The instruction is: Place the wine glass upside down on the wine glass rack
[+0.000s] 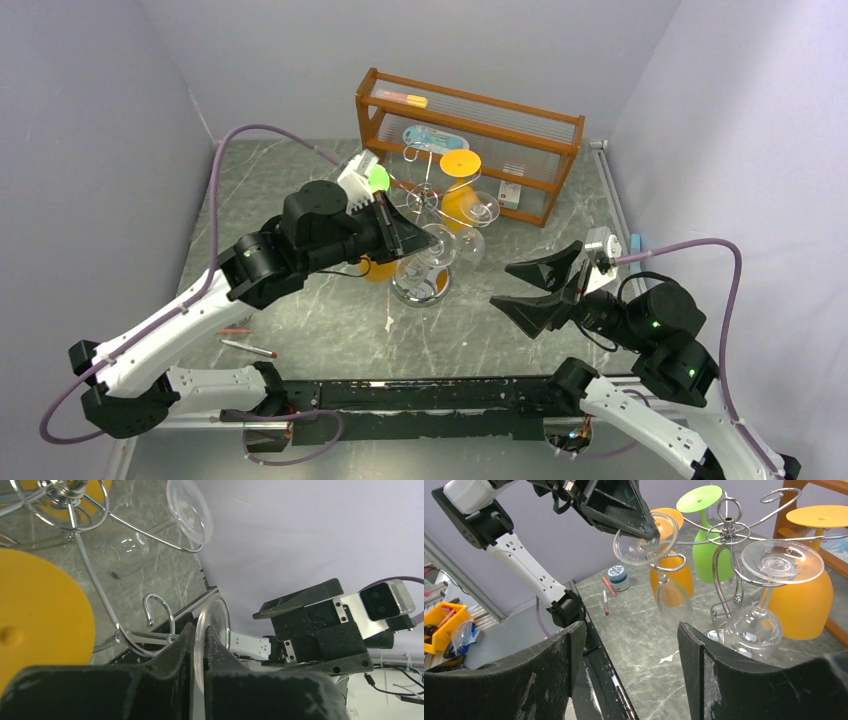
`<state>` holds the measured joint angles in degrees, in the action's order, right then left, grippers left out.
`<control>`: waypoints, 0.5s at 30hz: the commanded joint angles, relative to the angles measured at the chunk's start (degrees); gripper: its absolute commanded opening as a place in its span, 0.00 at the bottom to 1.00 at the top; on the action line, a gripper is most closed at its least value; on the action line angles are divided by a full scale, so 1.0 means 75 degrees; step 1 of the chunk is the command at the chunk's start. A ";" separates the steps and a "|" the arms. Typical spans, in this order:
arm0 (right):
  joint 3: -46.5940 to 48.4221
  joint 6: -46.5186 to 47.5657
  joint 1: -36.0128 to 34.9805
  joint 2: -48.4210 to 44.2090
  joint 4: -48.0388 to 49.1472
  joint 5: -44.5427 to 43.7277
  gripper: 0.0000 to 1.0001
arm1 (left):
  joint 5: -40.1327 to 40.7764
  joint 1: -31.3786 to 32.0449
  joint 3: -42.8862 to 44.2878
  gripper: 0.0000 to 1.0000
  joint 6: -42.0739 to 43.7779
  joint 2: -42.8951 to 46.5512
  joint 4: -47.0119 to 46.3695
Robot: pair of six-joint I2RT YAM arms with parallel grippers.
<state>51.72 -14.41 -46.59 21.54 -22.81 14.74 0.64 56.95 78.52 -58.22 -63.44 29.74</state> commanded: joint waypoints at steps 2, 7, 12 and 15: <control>-0.0088 -0.0094 -0.0034 -0.0017 0.0121 -0.0159 0.71 | -0.0943 0.0001 0.0364 0.05 0.0376 -0.0348 -0.0380; -0.0070 -0.0097 -0.0028 -0.0065 0.0083 -0.0184 0.71 | -0.0597 0.0001 0.0567 0.05 0.0360 -0.0518 -0.0258; -0.0076 -0.0098 -0.0039 -0.0117 0.0030 -0.0230 0.71 | -0.0103 0.0001 0.1094 0.05 0.0781 -0.0921 0.0205; -0.0087 -0.0095 -0.0034 -0.0167 -0.0001 -0.0264 0.71 | -0.0098 0.0001 0.1209 0.07 0.0964 -0.1115 0.0455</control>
<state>51.59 -14.83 -46.59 21.45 -22.59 13.63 -1.30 56.93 84.99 -54.30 -70.15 30.68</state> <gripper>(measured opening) 0.709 0.090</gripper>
